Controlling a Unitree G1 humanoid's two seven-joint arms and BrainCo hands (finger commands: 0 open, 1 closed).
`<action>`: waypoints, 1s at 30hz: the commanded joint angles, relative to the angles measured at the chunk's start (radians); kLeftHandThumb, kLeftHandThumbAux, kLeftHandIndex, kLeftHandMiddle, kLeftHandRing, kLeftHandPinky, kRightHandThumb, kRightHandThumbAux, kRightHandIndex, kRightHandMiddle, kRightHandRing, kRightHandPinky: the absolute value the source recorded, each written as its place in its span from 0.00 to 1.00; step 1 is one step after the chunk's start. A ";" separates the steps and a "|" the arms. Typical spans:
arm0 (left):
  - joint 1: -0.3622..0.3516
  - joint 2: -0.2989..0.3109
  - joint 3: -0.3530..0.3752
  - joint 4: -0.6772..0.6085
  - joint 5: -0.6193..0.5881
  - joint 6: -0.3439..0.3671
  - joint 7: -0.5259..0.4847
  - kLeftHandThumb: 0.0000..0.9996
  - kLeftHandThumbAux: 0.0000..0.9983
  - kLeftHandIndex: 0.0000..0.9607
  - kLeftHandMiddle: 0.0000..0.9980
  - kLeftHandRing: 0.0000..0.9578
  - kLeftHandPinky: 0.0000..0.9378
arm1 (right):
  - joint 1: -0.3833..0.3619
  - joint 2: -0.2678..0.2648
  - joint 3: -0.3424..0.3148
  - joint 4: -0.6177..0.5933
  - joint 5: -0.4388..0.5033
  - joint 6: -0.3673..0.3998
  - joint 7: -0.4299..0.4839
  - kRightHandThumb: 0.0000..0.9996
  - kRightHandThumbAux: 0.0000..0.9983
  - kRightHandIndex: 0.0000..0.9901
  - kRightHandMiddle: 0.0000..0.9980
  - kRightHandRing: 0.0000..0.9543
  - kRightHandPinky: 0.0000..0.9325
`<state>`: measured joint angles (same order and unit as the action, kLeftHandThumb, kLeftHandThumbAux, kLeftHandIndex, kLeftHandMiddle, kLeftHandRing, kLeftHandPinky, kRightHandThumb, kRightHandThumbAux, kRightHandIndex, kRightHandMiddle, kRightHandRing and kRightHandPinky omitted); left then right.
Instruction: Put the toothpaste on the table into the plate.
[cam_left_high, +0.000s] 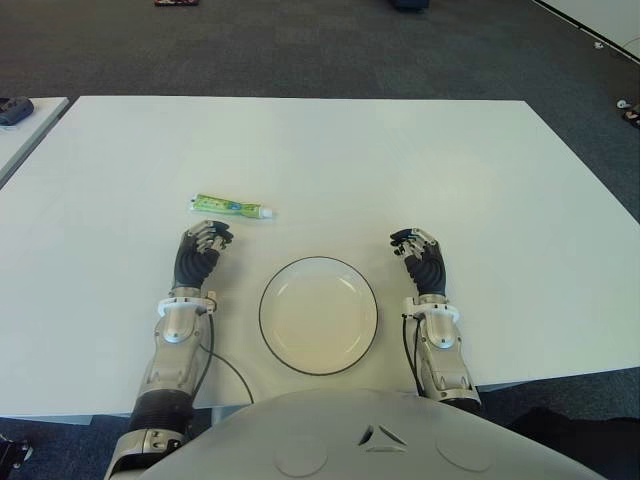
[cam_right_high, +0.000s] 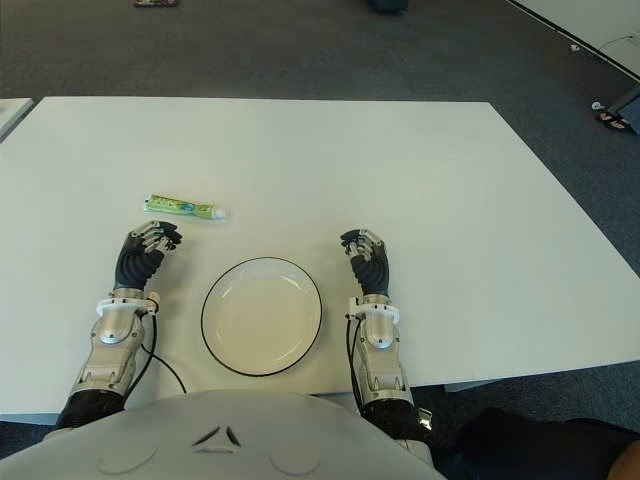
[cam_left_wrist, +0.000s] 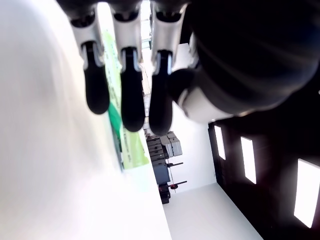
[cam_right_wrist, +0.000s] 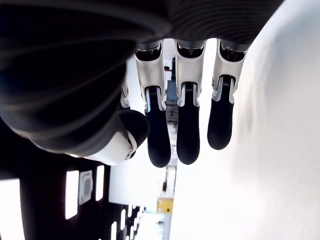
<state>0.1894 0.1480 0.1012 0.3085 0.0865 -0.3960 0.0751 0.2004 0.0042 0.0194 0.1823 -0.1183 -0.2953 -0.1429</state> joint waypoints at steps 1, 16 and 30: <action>0.006 0.010 -0.015 -0.095 0.069 0.035 0.027 0.70 0.72 0.44 0.50 0.50 0.42 | 0.006 0.003 0.002 -0.001 -0.007 0.018 -0.003 0.70 0.73 0.43 0.46 0.46 0.48; -0.126 0.220 -0.059 -0.031 0.451 0.027 0.193 0.65 0.54 0.27 0.27 0.27 0.27 | 0.005 0.005 0.003 0.008 -0.012 0.015 -0.012 0.70 0.73 0.43 0.46 0.46 0.47; -0.380 0.369 -0.228 0.273 0.693 0.023 0.419 0.61 0.27 0.06 0.10 0.10 0.15 | 0.011 0.008 0.004 0.005 -0.011 0.009 -0.014 0.70 0.73 0.44 0.47 0.46 0.47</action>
<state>-0.1326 0.5005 -0.0800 0.5248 0.7292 -0.3870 0.4638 0.2069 0.0091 0.0213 0.1871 -0.1212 -0.2958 -0.1541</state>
